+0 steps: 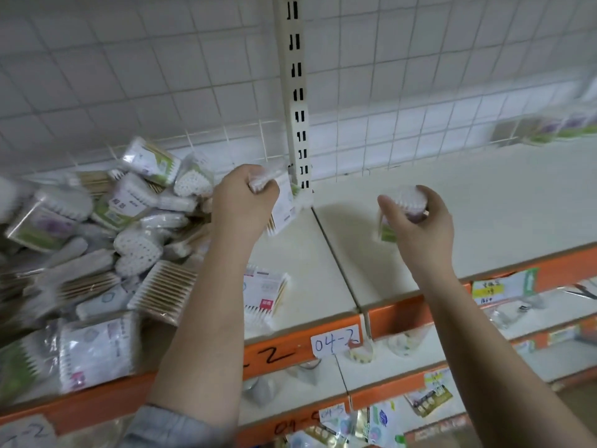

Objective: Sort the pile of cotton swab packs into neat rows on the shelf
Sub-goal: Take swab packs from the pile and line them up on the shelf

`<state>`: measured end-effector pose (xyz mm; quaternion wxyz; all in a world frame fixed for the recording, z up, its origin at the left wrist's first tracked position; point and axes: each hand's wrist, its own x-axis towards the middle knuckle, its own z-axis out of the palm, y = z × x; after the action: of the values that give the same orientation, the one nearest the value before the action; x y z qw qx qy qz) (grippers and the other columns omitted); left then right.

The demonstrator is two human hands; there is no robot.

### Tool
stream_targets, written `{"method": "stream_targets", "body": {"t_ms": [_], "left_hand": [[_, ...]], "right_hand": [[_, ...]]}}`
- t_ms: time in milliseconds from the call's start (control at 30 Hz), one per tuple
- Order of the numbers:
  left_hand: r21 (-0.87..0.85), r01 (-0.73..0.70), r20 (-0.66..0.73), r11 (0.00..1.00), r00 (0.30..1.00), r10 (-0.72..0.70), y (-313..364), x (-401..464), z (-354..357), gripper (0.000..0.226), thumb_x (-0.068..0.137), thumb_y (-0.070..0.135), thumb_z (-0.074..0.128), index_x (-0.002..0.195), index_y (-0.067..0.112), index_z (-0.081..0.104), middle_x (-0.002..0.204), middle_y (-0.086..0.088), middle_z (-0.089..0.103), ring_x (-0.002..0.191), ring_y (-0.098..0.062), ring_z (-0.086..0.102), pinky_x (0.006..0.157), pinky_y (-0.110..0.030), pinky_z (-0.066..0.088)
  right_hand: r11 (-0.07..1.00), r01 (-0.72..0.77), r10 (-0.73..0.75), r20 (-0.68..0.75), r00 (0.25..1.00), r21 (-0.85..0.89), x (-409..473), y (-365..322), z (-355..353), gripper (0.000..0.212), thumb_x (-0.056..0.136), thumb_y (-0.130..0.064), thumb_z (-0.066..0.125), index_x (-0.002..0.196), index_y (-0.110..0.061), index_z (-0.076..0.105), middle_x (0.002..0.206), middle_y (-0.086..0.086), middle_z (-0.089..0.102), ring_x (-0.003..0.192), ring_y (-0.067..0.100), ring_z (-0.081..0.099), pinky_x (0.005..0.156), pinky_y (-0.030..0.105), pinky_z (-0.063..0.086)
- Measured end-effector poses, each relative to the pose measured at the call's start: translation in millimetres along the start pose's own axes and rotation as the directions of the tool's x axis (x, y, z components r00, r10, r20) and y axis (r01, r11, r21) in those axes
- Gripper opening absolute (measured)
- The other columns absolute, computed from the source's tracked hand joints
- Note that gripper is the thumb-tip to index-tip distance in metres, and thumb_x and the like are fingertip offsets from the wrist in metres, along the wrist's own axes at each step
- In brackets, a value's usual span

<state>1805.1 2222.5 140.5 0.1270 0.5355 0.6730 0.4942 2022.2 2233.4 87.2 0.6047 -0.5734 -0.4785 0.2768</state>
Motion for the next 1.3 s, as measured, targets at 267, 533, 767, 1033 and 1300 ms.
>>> {"method": "stream_targets", "body": {"t_ms": [267,533,767,1033,1300], "left_hand": [[-0.105,0.026,0.128,0.994,0.992,-0.012,43.6,-25.3,71.8,0.015,0.084,0.016,0.06,0.096,0.025,0.064,0.085,0.012,0.064,0.089,-0.012,0.061,0.072,-0.018,0.044],[-0.17,0.057,0.052,0.984,0.997,-0.049,107.7,-63.1,177.3,0.017,0.087,0.01,0.056,0.098,0.019,0.064,0.098,0.003,0.064,0.096,-0.018,0.062,0.073,-0.021,0.043],[-0.145,0.078,-0.006,0.986,0.997,-0.08,161.3,-92.1,249.8,0.021,0.091,0.008,0.051,0.107,0.012,0.065,0.109,0.003,0.061,0.103,-0.023,0.06,0.08,-0.022,0.042],[-0.099,0.107,-0.021,0.989,0.994,-0.11,194.3,-81.0,304.3,0.02,0.095,0.009,0.046,0.106,0.017,0.061,0.106,0.005,0.056,0.093,-0.019,0.055,0.063,-0.022,0.041],[-0.052,0.06,-0.026,0.997,0.998,-0.061,213.8,-30.1,359.7,0.02,0.094,0.008,0.047,0.106,0.017,0.061,0.11,0.005,0.057,0.104,-0.024,0.059,0.074,-0.025,0.039]], "right_hand": [[1.0,0.02,-0.02,-0.035,0.999,0.008,35.6,28.5,-71.1,0.059,0.078,-0.035,0.074,0.125,-0.006,0.054,0.092,0.0,0.063,0.081,0.007,0.057,0.071,0.014,0.041],[0.993,0.105,-0.104,0.024,0.994,-0.052,114.2,60.6,-180.7,0.034,0.083,-0.026,0.071,0.107,-0.012,0.053,0.078,0.001,0.054,0.066,0.002,0.049,0.056,0.01,0.034],[0.99,0.085,-0.077,0.083,0.994,-0.108,172.7,84.7,-268.3,0.026,0.079,-0.024,0.073,0.085,-0.005,0.057,0.063,-0.004,0.052,0.047,-0.005,0.046,0.048,0.008,0.034],[0.999,-0.025,0.027,0.062,0.998,-0.039,234.5,101.5,-299.7,0.059,0.076,-0.027,0.076,0.123,-0.003,0.052,0.108,0.003,0.059,0.09,0.013,0.059,0.076,0.024,0.045],[0.997,-0.015,0.026,0.145,0.989,-0.072,316.4,113.7,-275.7,0.055,0.072,-0.03,0.079,0.116,-0.006,0.057,0.104,0.004,0.064,0.09,0.017,0.062,0.076,0.029,0.051]]}}
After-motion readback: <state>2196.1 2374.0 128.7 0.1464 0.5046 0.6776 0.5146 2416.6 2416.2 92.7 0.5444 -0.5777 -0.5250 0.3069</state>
